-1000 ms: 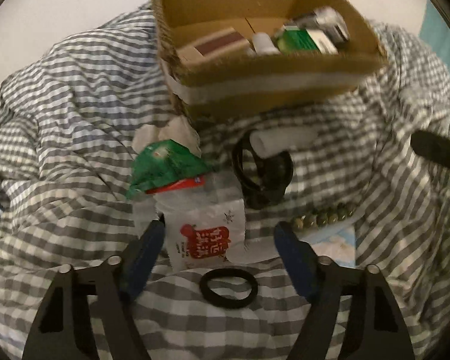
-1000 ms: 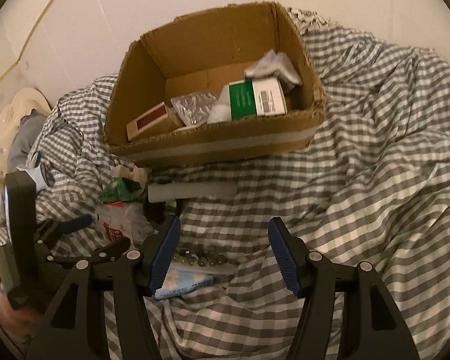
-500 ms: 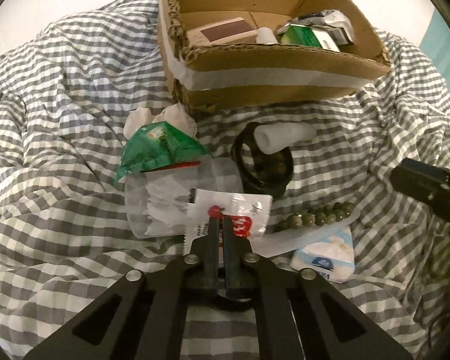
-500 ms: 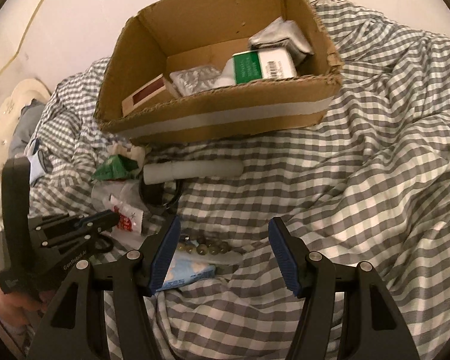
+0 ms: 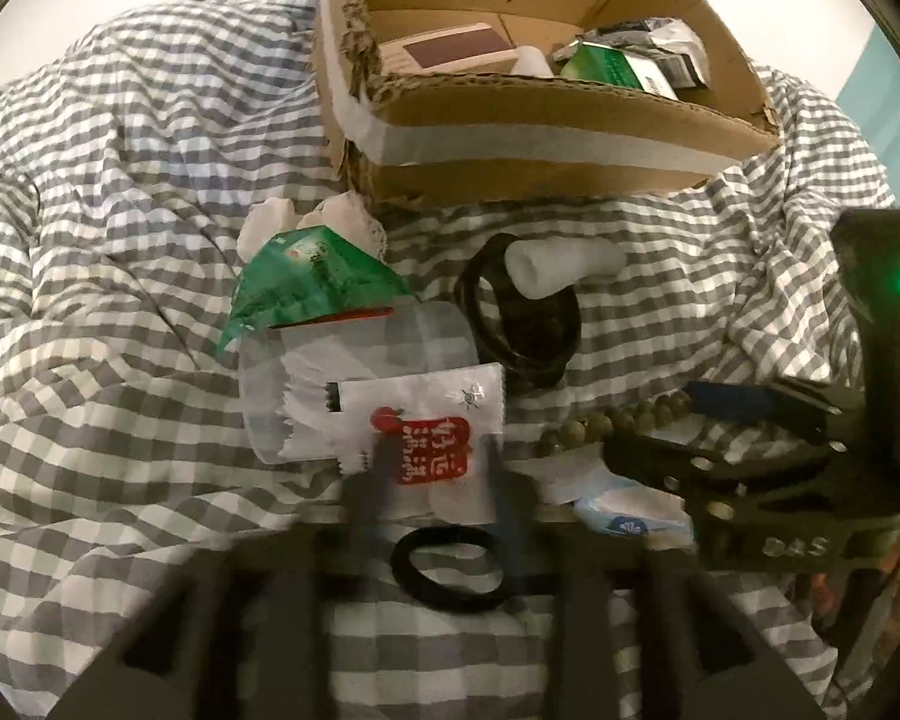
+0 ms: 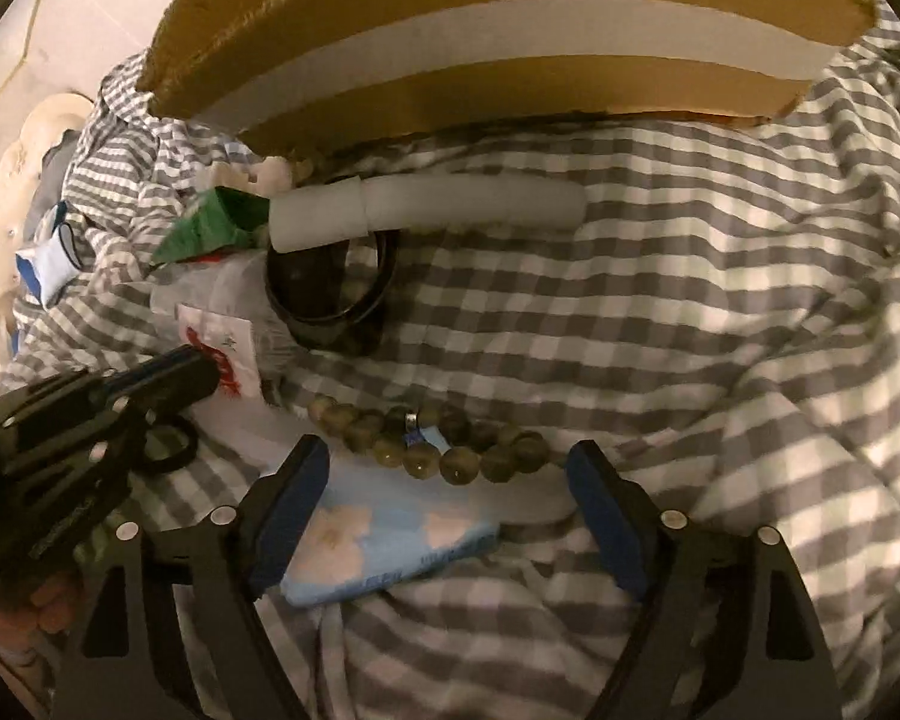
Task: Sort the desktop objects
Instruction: 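Grasp the red-labelled sachet with the left tool while the right tool grasps the bead string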
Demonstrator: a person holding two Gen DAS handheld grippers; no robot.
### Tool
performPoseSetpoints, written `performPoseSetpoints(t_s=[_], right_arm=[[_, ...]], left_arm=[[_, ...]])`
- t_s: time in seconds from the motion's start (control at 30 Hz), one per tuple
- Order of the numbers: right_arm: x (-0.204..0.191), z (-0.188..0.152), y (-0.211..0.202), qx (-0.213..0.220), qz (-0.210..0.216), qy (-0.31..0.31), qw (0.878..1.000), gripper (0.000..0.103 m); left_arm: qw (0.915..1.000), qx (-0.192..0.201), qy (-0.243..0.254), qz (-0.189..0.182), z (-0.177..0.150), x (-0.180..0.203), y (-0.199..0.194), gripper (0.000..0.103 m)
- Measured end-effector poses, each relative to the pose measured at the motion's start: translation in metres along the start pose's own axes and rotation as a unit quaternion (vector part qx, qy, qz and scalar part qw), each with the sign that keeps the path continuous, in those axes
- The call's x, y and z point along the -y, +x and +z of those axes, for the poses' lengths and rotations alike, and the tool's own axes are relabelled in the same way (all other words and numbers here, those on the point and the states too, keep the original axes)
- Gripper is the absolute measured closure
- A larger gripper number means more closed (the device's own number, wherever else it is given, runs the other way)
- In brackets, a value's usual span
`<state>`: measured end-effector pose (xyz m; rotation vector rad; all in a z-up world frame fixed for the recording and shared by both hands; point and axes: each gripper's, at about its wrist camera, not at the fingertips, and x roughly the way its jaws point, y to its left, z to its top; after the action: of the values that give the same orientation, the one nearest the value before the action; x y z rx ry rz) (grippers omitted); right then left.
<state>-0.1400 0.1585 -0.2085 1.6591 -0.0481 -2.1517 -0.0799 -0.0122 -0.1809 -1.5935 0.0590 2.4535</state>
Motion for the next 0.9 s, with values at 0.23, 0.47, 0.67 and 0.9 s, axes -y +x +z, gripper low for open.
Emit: performPoseSetpoints(t_s=[0.23,0.47,0.67,0.9], right_arm=[[0.004,0.000,0.006,0.009,-0.022,-0.006,1.000,0.068],[0.014,0.001,-0.001,0.024,-0.014,0.007,1.000,0.081],[0.013,0.009,0.016,0.006,-0.021,0.003,1.000,0.075],[0.012,0.010,0.005,0.038,-0.042,-0.005,0.998,0.092]], left_arm=[[0.9988,-0.001,0.012,0.047,0.003,0.003,0.005,0.011],[0.9982,-0.015,0.004,0.058,0.005,0.001,0.014,0.064],[0.9988,-0.028,0.009,0.038,0.001,0.003,0.019,0.085],[0.9997,0.006,0.006,0.023,0.000,0.005,0.002,0.096]])
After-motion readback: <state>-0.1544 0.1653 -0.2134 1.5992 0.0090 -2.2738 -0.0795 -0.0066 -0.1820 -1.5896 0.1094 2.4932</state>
